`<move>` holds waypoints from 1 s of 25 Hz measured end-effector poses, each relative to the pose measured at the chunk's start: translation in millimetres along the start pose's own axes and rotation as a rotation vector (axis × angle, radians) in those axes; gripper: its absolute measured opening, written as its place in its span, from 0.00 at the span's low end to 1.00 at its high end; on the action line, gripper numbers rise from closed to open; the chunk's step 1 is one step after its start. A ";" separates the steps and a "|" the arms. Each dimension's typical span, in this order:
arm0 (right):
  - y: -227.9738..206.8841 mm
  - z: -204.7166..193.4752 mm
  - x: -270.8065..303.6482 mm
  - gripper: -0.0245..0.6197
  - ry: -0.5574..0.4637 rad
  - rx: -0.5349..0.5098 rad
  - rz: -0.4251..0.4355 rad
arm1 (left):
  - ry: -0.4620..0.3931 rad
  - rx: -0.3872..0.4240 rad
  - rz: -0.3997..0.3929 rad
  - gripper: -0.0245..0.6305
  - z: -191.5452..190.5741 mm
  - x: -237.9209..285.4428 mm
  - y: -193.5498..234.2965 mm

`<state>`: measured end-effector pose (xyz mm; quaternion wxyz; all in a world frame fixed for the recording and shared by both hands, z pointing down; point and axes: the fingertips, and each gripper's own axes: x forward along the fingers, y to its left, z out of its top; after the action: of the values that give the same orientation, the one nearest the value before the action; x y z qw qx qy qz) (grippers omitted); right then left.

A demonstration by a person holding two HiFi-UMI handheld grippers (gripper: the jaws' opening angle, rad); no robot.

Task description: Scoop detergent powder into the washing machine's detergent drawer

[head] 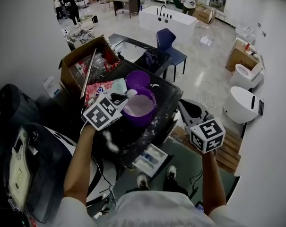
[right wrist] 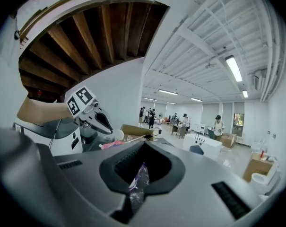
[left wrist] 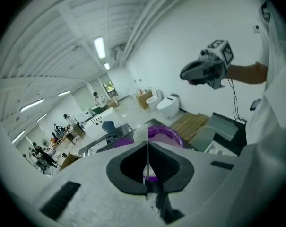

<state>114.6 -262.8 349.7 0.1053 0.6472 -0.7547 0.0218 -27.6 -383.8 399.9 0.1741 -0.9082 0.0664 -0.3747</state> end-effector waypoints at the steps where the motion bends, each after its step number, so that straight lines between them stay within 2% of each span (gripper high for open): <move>1: -2.3 -4.6 7.5 0.05 0.004 0.005 0.013 | 0.058 0.042 -0.019 0.06 -6.3 13.1 0.2; 6: -14.7 -23.2 38.7 0.05 0.033 0.015 0.079 | 0.257 0.162 -0.138 0.06 -26.9 63.3 -5.2; 10: -25.6 -32.5 56.7 0.05 0.050 0.013 0.107 | 0.415 0.307 -0.260 0.06 -41.7 90.4 -13.7; 15: -35.0 -56.5 67.5 0.05 0.090 0.046 0.133 | 0.552 0.419 -0.374 0.06 -54.1 112.6 -20.1; 18: -41.8 -69.3 68.7 0.05 0.108 0.069 0.131 | 0.582 0.418 -0.400 0.06 -55.8 126.7 -22.9; 23: -51.6 -78.7 68.1 0.05 0.125 0.083 0.119 | 0.558 0.318 -0.434 0.06 -46.6 148.6 -35.8; 25: -55.2 -80.6 67.4 0.05 0.126 0.086 0.113 | 0.571 0.303 -0.451 0.06 -47.9 152.3 -39.7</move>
<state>169.8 -323.6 435.4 0.1232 0.6049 -0.7802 0.1007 46.5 -397.9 546.1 0.1939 -0.7233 -0.1452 -0.6467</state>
